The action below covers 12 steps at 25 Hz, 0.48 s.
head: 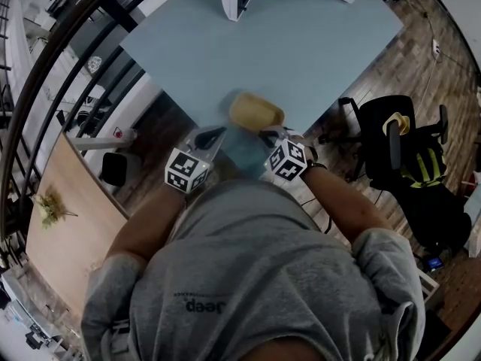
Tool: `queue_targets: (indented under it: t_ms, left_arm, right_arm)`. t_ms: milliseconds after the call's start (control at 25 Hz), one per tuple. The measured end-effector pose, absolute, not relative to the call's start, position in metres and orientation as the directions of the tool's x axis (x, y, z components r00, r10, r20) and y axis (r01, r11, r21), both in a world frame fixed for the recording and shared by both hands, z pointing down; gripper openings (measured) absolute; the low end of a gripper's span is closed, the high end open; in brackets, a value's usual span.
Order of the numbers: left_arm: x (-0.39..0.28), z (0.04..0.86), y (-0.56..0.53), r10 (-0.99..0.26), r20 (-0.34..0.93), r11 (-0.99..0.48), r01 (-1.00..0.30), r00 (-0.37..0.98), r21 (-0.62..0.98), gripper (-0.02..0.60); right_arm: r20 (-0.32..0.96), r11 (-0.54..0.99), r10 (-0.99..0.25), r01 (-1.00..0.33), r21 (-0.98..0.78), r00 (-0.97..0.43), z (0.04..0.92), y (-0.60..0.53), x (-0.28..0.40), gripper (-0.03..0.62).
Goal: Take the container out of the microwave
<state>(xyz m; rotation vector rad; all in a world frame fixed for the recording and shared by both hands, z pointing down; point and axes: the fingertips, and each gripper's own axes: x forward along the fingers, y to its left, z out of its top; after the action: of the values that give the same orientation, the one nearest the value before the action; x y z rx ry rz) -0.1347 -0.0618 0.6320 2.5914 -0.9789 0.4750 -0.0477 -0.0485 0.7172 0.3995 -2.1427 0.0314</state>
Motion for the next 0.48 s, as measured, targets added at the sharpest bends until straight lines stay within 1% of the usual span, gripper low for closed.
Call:
queue_targets:
  t_ms: [80, 160, 480]
  left_arm:
    - [-0.134, 0.632, -0.063, -0.57, 0.416, -0.709, -0.68, 0.709, 0.188, 0.023]
    - [-0.134, 0.631, -0.065, -0.57, 0.414, -0.709, -0.68, 0.71, 0.189, 0.023]
    - [-0.133, 0.627, -0.072, -0.574, 0.403, -0.713, -0.677, 0.713, 0.183, 0.023]
  right_arm:
    - [0.808, 0.947, -0.255, -0.306, 0.098, -0.532, 0.716, -0.049, -0.049, 0.104]
    - [0.796, 0.944, -0.255, -0.321, 0.081, -0.548, 0.711, -0.053, -0.05, 0.136]
    - [0.782, 0.933, -0.278, -0.35, 0.082, -0.557, 0.699, -0.062, -0.047, 0.135]
